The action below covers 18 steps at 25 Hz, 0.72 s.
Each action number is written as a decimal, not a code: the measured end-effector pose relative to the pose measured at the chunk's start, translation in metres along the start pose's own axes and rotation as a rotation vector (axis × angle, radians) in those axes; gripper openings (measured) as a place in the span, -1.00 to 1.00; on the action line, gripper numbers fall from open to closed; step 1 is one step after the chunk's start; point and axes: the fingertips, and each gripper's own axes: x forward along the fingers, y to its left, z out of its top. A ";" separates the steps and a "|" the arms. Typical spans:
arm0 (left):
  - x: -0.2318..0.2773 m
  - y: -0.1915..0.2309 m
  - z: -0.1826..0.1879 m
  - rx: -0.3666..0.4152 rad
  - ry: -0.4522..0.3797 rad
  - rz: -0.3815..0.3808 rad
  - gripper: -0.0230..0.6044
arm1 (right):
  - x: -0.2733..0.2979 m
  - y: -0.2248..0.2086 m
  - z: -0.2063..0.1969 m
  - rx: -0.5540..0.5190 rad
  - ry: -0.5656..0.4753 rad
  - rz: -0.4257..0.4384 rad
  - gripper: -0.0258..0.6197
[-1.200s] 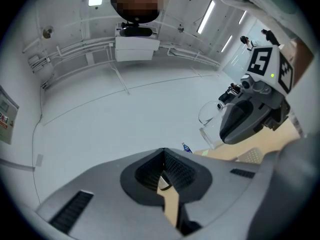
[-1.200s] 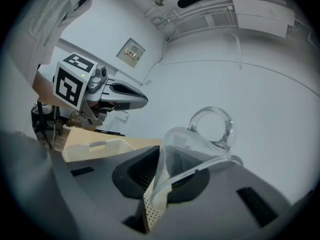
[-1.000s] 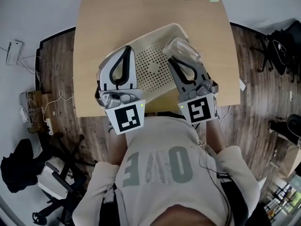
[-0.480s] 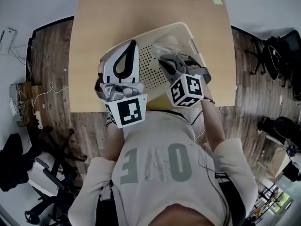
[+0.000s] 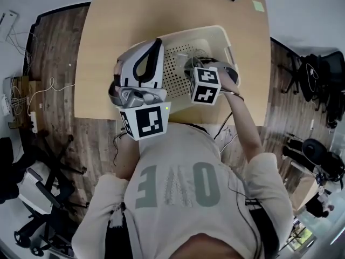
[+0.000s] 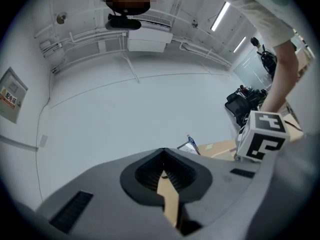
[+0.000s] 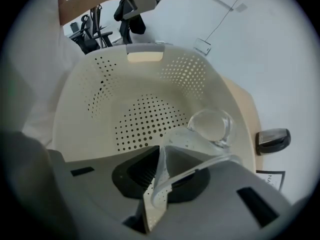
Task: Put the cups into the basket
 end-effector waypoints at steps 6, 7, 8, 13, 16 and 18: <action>-0.002 0.005 -0.017 -0.012 0.029 -0.005 -0.90 | 0.021 0.011 0.001 -0.065 0.106 0.112 -0.83; -0.001 0.006 -0.018 -0.015 0.027 -0.002 -0.90 | 0.024 0.012 0.001 -0.065 0.117 0.131 -0.83; -0.001 0.008 -0.019 -0.017 0.027 0.001 -0.90 | 0.026 0.013 0.001 -0.063 0.125 0.150 -0.83; 0.000 0.013 -0.026 -0.022 0.037 0.014 -0.90 | 0.040 0.019 -0.002 -0.058 0.156 0.201 -0.82; 0.000 0.017 -0.031 -0.025 0.042 0.018 -0.90 | 0.044 0.021 0.000 -0.050 0.164 0.205 -0.82; 0.001 0.018 -0.033 -0.026 0.044 0.020 -0.90 | 0.044 0.019 0.002 -0.029 0.160 0.205 -0.82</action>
